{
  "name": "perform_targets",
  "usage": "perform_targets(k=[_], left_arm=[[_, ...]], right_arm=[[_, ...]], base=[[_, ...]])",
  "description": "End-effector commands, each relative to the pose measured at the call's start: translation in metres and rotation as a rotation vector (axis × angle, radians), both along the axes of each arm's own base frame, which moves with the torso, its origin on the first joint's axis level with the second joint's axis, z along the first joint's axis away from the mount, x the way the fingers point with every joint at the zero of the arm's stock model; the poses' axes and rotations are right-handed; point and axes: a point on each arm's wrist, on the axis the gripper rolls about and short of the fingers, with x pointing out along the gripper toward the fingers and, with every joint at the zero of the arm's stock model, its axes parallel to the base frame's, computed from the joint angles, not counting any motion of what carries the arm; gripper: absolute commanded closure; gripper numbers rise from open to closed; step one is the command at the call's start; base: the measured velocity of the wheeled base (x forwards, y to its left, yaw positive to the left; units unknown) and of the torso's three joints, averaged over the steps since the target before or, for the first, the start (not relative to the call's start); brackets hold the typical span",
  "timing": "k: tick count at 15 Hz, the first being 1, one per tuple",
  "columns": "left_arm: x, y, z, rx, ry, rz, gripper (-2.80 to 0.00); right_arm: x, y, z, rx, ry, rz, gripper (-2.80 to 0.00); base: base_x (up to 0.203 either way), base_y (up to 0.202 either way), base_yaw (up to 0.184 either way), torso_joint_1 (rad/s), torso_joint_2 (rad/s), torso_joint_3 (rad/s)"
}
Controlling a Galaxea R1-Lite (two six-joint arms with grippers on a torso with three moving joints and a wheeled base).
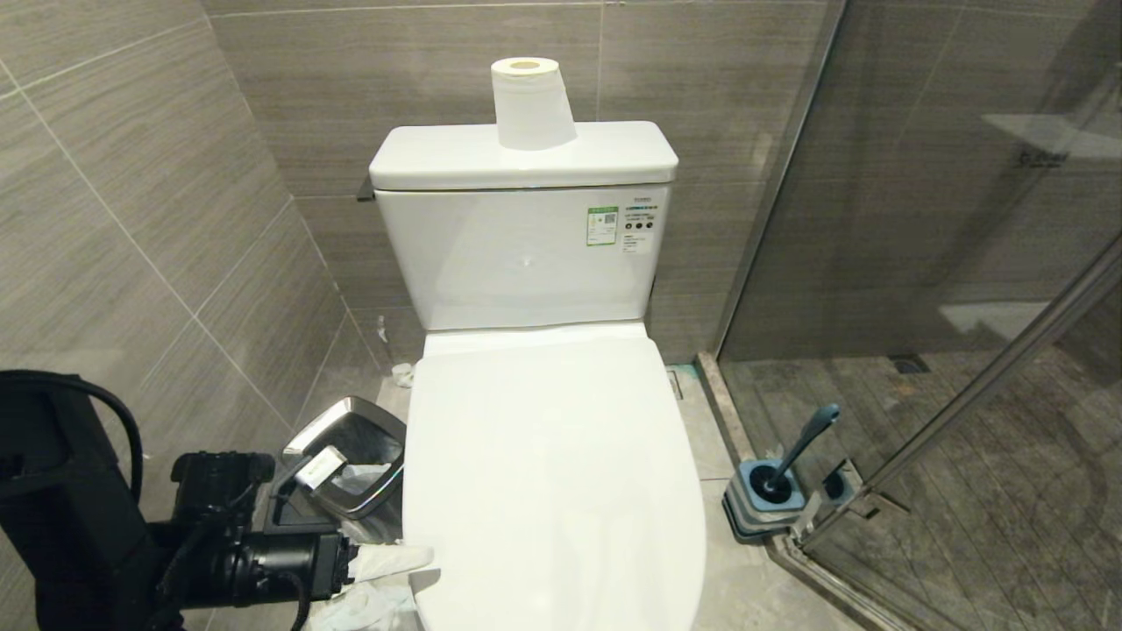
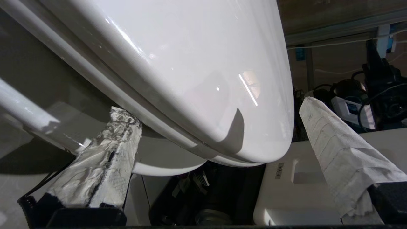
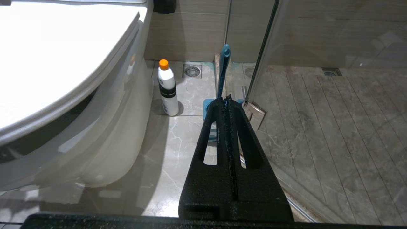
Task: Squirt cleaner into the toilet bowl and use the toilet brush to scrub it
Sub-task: Use the left hand to lift the toilet lid slightly
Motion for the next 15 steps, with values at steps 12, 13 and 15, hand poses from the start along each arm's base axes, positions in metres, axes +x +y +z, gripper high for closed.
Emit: perform_targets(k=[12, 13, 15], left_arm=[[-0.029, -0.016, 0.033, -0.052, -0.061, -0.114, -2.80], [-0.030, -0.020, 0.036, -0.055, -0.054, -0.121, -2.80], [-0.029, -0.022, 0.042, -0.061, -0.059, -0.123, -2.80]], right_arm=[[0.000, 0.000, 0.000, -0.001, 0.001, 0.001, 0.00], [0.000, 0.000, 0.000, 0.000, 0.001, 0.000, 0.00], [0.000, 0.000, 0.000, -0.001, 0.001, 0.001, 0.00]], base=[[0.000, 0.000, 0.000, 0.000, 0.00, 0.000], [0.000, 0.000, 0.000, 0.000, 0.00, 0.000], [0.000, 0.000, 0.000, 0.000, 0.00, 0.000]])
